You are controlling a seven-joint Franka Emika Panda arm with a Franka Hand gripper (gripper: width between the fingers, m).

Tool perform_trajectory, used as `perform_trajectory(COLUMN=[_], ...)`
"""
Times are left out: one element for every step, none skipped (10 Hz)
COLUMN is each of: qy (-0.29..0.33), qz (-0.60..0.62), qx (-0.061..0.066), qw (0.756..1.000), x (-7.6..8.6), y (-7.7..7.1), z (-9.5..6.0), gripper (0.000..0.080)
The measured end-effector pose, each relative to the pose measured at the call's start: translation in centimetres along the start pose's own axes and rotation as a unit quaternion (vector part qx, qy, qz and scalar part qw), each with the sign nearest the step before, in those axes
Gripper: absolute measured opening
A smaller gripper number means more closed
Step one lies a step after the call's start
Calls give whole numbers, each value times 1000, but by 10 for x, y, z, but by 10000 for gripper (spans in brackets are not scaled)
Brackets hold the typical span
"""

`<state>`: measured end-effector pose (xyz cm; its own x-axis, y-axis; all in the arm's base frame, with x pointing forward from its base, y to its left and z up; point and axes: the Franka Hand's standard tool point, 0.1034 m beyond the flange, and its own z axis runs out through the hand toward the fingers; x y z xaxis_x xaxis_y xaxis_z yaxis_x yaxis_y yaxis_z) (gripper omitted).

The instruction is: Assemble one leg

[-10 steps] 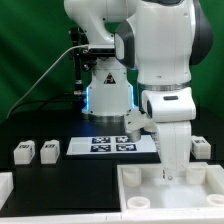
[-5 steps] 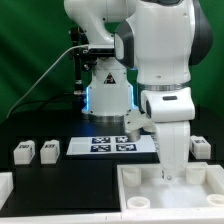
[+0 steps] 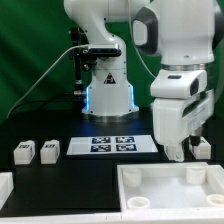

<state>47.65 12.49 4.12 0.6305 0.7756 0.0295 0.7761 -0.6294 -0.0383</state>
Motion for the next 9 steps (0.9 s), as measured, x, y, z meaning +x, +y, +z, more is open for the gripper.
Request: perform_trajectory(qy=[0, 1, 2, 4, 5, 5, -1, -23, -33], qz=[18, 74, 114, 191, 240, 291, 307, 326, 347], qx=[-1, 0, 4, 9, 13, 16, 16, 24, 29], qw=[1000, 997, 994, 982, 971, 957, 952, 945, 937], x=[6, 11, 11, 11, 12, 15, 21, 24, 27], y=[-7, -13, -14, -14, -16, -20, -37, -51, -55], z=[0, 1, 1, 1, 1, 1, 2, 4, 4], gripper=[648, 648, 648, 648, 648, 648, 648, 648, 648])
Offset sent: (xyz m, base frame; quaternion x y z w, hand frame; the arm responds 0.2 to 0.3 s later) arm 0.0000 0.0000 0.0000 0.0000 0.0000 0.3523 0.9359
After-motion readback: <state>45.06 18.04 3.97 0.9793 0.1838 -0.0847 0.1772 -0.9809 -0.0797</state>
